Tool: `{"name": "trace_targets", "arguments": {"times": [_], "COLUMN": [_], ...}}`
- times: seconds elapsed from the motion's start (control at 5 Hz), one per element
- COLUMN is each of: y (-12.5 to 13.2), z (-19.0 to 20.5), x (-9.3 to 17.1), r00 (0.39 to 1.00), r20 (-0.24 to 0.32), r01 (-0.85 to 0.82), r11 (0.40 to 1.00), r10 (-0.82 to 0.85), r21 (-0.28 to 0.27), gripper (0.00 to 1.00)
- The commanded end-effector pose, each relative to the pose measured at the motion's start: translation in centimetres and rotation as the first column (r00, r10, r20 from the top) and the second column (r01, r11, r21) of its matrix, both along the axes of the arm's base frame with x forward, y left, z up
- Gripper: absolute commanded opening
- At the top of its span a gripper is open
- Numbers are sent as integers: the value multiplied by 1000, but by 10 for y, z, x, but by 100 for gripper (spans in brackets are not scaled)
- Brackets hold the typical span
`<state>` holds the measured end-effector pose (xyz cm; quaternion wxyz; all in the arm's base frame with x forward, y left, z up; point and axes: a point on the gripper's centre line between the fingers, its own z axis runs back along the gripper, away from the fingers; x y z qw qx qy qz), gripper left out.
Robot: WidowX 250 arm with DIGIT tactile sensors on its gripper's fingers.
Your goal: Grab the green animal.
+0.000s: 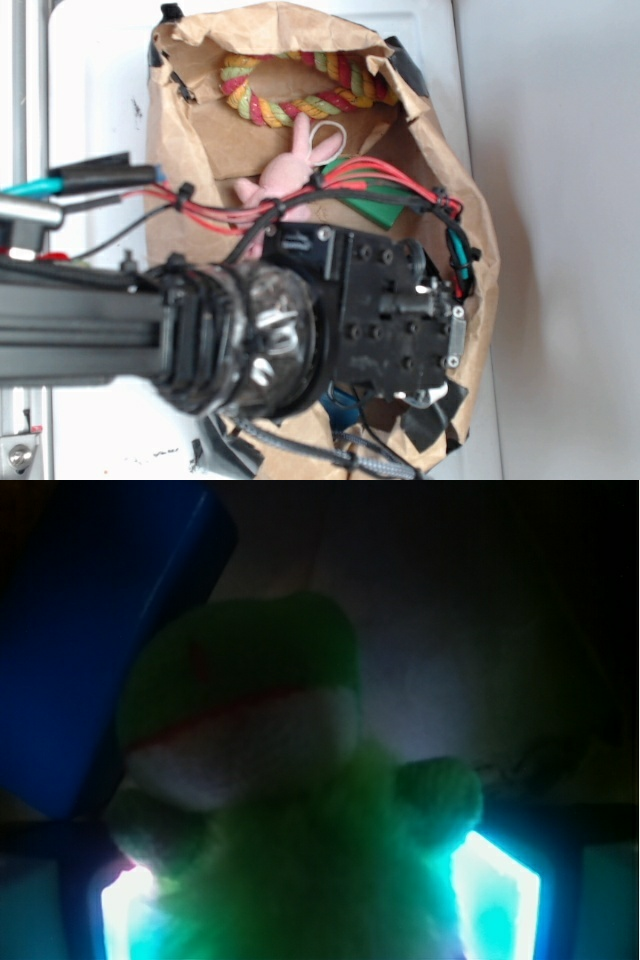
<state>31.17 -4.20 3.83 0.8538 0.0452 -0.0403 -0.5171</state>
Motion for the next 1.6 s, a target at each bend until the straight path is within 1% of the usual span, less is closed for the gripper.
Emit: {"name": "trace_targets", "arguments": {"times": [0.0,0.2,0.6,0.8,1.0,1.2,1.4], "y": [-12,-8,20,29,35,38,38], "z": [21,26,67,85,100,118,130], "x": [2,0,4,3,0,-7,-15], "r00": [996,994,975,964,945,867,810], "r20": [92,102,121,121,122,94,63], "r01": [-14,-38,-174,-218,-284,-462,-558], "r11": [1000,999,978,965,945,859,799], "r10": [16,40,188,236,305,490,583], "r21": [-27,-29,-114,-145,-162,-220,-225], "gripper": [0,0,0,0,0,0,0]}}
